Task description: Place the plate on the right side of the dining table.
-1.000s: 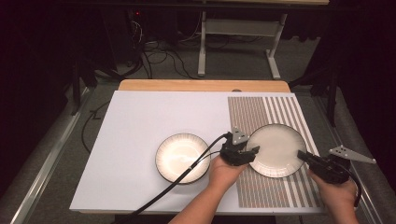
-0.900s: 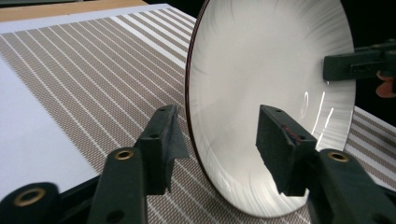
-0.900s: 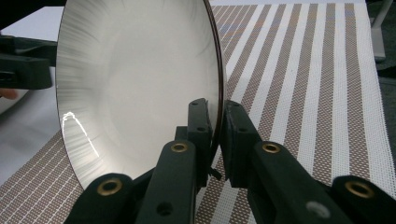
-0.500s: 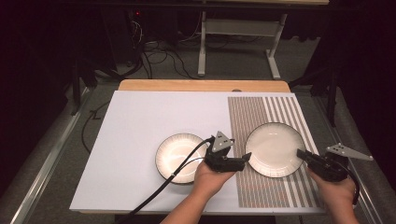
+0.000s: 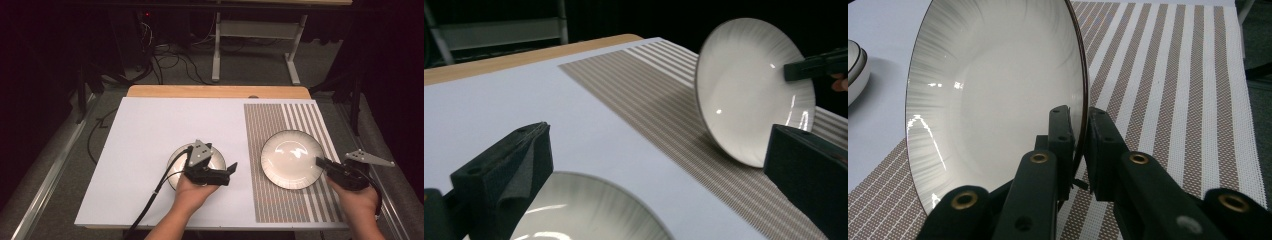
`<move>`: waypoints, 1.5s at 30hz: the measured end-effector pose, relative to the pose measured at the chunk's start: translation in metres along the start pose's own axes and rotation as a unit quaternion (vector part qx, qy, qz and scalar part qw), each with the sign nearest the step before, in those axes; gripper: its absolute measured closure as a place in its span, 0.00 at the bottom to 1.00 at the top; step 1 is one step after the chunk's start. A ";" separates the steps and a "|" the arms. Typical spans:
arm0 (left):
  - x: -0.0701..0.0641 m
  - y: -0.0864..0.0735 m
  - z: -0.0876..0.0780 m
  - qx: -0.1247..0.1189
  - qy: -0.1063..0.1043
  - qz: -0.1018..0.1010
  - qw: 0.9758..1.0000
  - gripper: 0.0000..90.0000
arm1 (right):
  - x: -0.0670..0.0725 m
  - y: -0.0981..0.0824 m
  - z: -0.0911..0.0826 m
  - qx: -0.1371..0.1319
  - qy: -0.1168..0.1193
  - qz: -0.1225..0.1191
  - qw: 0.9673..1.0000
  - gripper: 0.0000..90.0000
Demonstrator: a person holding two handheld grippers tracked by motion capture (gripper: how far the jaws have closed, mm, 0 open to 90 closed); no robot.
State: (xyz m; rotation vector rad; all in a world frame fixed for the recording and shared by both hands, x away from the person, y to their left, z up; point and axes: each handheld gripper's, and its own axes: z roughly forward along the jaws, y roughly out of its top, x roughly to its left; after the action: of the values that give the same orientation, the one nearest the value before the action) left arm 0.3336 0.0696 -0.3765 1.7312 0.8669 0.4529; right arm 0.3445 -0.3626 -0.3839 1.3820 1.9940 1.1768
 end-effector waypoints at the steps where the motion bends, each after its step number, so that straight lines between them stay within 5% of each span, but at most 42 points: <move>1: 0.004 -0.001 -0.006 -0.001 0.006 -0.001 1.000 0.00 | 0.000 0.000 0.000 0.000 0.000 -0.001 1.000 0.94; 13: 0.051 -0.021 -0.081 -0.003 0.051 0.008 0.999 0.00 | -0.005 0.002 0.009 0.017 -0.007 0.025 1.000 0.93; 17: 0.061 -0.029 -0.095 -0.006 0.060 0.009 0.998 0.00 | -0.009 0.001 0.014 0.027 -0.010 0.046 0.999 0.92; 24: 0.076 -0.042 -0.107 -0.026 0.066 -0.010 0.997 0.00 | -0.011 0.003 0.021 0.031 -0.016 0.067 0.997 0.92; 35: 0.082 -0.046 -0.110 -0.018 0.074 -0.005 0.997 0.00 | -0.018 0.003 0.033 0.047 -0.021 0.110 0.993 0.92; 45: 0.088 -0.048 -0.111 -0.024 0.082 -0.013 0.996 0.00 | -0.025 -0.004 0.046 0.061 -0.044 0.123 0.990 0.91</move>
State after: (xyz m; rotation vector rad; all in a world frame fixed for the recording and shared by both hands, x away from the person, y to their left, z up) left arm 0.3005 0.2145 -0.3953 1.6546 0.9866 0.5996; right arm 0.3864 -0.3677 -0.4142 1.7510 1.9020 1.0888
